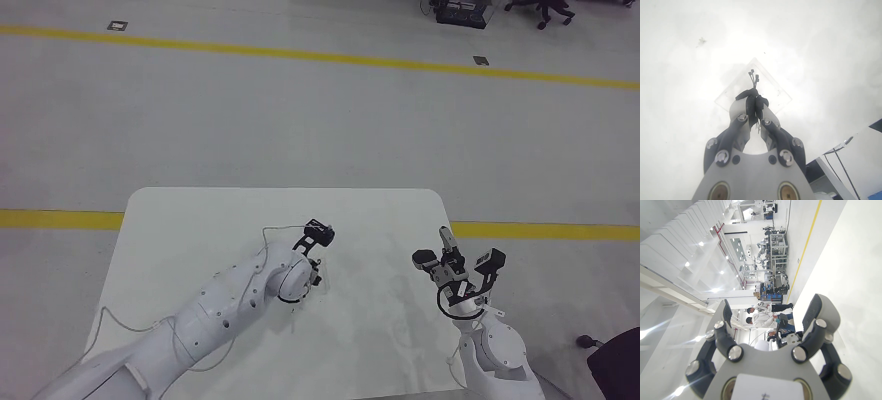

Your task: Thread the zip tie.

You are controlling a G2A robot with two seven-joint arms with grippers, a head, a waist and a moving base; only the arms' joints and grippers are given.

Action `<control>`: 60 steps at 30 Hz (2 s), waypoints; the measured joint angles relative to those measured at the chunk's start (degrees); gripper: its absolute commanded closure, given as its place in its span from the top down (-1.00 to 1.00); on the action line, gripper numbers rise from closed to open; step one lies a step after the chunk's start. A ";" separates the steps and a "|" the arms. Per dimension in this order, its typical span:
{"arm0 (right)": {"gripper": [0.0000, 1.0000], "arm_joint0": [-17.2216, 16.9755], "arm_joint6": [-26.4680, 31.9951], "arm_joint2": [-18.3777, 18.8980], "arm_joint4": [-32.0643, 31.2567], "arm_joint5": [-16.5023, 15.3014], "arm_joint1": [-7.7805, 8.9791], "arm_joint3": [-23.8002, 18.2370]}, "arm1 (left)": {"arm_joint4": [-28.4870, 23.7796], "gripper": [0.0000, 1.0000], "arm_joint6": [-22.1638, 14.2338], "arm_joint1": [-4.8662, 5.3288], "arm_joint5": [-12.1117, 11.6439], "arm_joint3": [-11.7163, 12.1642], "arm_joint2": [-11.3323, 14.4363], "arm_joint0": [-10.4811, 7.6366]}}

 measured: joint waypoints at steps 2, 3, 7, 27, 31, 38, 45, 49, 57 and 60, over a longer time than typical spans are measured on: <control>1.00 0.00 0.00 0.00 0.00 0.00 0.00 0.00 | 0.13 -1.00 -0.24 0.64 -0.20 -1.50 -1.25 0.97; 1.00 0.00 0.00 0.00 0.00 0.00 0.00 0.00 | 0.05 -1.00 -0.24 0.87 -0.32 -2.04 -1.70 1.40; 1.00 0.00 0.00 0.00 0.00 0.00 0.00 0.00 | 0.25 -1.00 -0.25 1.52 -0.48 -3.52 -2.80 2.65; 1.00 0.00 0.00 0.00 0.00 0.00 0.00 0.00 | -1.36 -1.00 1.05 1.59 -0.15 -2.17 -2.74 2.57; 1.00 0.00 0.00 0.00 0.00 0.00 0.00 0.00 | -1.39 -1.00 1.07 1.57 -0.08 -2.02 -2.54 2.41; 1.00 0.00 0.00 0.00 0.00 0.00 0.00 0.00 | -1.67 -1.00 1.16 1.58 -0.07 -1.86 -2.36 2.29; 1.00 0.00 0.00 0.00 0.00 0.00 0.00 0.00 | -1.77 -0.98 1.12 1.63 -0.08 -1.74 -2.17 2.21; 1.00 0.00 0.00 0.00 0.00 0.00 0.00 0.00 | -1.34 -1.00 0.80 1.67 0.17 -1.74 -1.94 2.14; 1.00 0.00 0.00 0.00 0.00 0.00 0.00 0.00 | -1.18 -0.82 0.09 1.95 0.10 -2.71 -2.00 2.48; 1.00 0.00 0.00 0.00 0.00 0.00 0.00 0.00 | -1.27 -0.72 0.11 1.96 -0.02 -2.36 -1.81 2.59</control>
